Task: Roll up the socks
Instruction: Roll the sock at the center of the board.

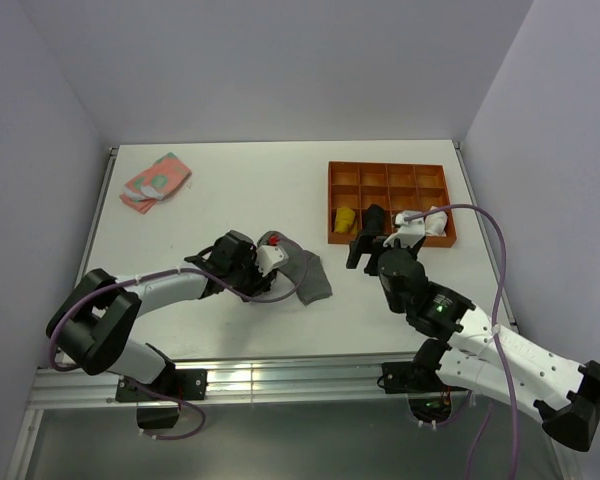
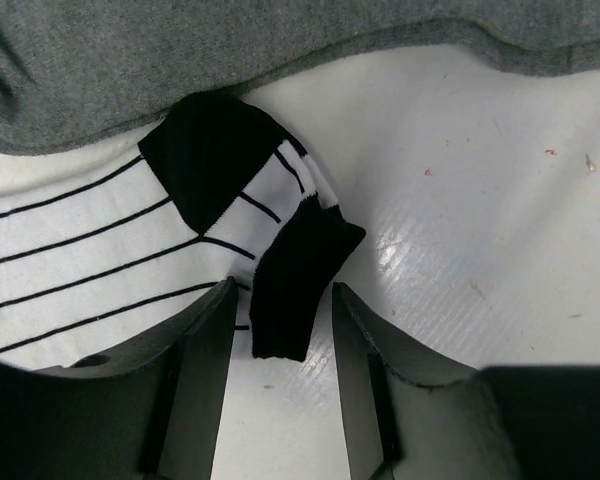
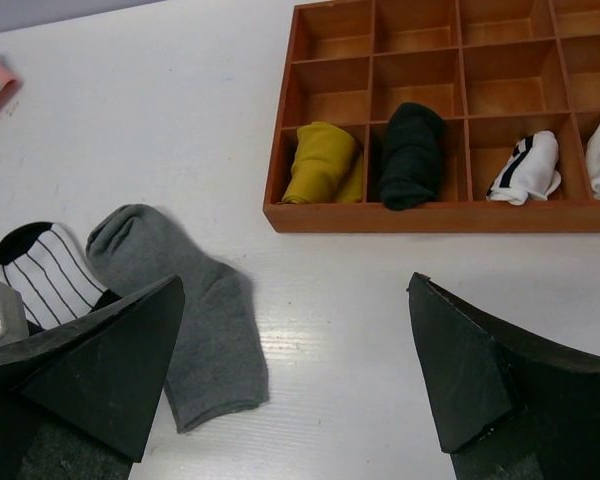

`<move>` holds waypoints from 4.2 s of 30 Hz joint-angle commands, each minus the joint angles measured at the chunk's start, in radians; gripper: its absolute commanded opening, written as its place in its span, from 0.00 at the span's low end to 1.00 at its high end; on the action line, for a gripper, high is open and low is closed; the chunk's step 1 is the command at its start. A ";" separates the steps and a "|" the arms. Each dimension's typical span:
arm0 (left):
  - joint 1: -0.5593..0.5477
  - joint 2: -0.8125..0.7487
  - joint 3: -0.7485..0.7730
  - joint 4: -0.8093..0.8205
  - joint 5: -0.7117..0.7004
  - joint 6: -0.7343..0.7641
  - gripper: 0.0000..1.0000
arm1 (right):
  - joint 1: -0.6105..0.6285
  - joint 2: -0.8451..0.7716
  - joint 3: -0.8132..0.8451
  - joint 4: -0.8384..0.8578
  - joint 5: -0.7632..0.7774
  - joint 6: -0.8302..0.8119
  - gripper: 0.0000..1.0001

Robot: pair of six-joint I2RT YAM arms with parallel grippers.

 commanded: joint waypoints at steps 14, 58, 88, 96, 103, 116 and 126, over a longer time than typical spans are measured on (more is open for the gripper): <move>0.003 -0.032 0.012 -0.136 0.180 0.064 0.05 | 0.001 -0.028 -0.019 0.071 -0.033 -0.041 0.98; 0.365 0.592 0.480 -1.113 0.754 0.760 0.00 | 0.333 0.792 0.158 0.588 -0.679 -0.346 0.86; 0.371 0.617 0.492 -1.104 0.760 0.739 0.00 | 0.389 0.987 0.257 0.527 -0.579 -0.397 0.76; 0.371 0.618 0.497 -1.098 0.757 0.726 0.00 | 0.391 1.012 0.250 0.545 -0.564 -0.383 0.71; 0.371 0.615 0.500 -1.095 0.755 0.719 0.00 | 0.391 1.026 0.247 0.562 -0.541 -0.380 0.64; 0.370 0.568 0.470 -1.012 0.741 0.639 0.06 | 0.379 1.030 0.242 0.574 -0.556 -0.322 0.35; 0.382 0.430 0.437 -0.849 0.761 0.506 0.32 | 0.340 1.006 0.216 0.564 -0.617 -0.227 0.18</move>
